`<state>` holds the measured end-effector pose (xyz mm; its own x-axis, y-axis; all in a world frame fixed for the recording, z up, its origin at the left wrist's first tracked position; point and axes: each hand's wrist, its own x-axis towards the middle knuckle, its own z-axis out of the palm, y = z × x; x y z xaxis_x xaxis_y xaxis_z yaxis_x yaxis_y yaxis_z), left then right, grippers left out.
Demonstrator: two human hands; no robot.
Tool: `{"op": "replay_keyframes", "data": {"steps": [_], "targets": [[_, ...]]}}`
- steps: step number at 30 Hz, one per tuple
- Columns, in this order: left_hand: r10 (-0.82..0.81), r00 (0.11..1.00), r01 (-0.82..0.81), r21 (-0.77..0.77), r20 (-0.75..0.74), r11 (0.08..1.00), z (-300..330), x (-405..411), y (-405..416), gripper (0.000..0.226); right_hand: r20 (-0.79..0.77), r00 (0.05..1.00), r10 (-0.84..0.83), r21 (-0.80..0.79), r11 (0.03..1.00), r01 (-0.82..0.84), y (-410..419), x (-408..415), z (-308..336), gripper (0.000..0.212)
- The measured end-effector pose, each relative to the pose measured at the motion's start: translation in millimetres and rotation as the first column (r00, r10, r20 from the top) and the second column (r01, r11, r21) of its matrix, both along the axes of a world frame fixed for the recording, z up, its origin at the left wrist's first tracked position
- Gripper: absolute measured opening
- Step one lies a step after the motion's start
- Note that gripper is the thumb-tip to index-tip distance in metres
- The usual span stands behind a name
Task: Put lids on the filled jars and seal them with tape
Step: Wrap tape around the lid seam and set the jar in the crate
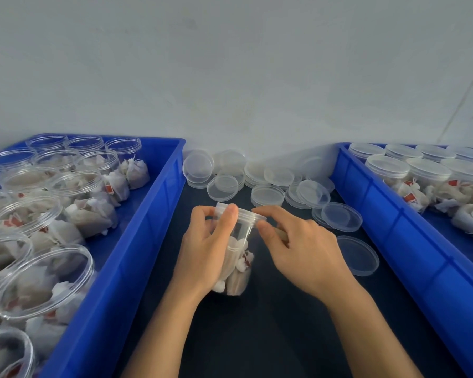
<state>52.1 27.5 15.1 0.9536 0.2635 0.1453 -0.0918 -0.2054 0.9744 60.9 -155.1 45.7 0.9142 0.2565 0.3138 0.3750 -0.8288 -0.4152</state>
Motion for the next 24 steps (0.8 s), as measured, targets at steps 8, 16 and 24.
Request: {"op": "replay_keyframes", "data": {"steps": [8,16,24], "targets": [[0.084,0.994,-0.104,0.324,0.075,0.940,1,-4,0,0.049,-0.012,1.000,0.001,0.037,0.999,-0.001,2,-2,-1,0.038],[0.071,0.997,-0.069,0.105,-0.010,0.992,4,-3,2,0.054,-0.184,0.973,0.139,0.253,0.963,-0.090,-4,6,-10,0.046],[0.061,0.998,-0.061,-0.041,-0.009,0.997,3,-3,6,0.059,-0.068,0.991,0.119,0.164,0.981,-0.106,-3,9,-13,0.034]]}}
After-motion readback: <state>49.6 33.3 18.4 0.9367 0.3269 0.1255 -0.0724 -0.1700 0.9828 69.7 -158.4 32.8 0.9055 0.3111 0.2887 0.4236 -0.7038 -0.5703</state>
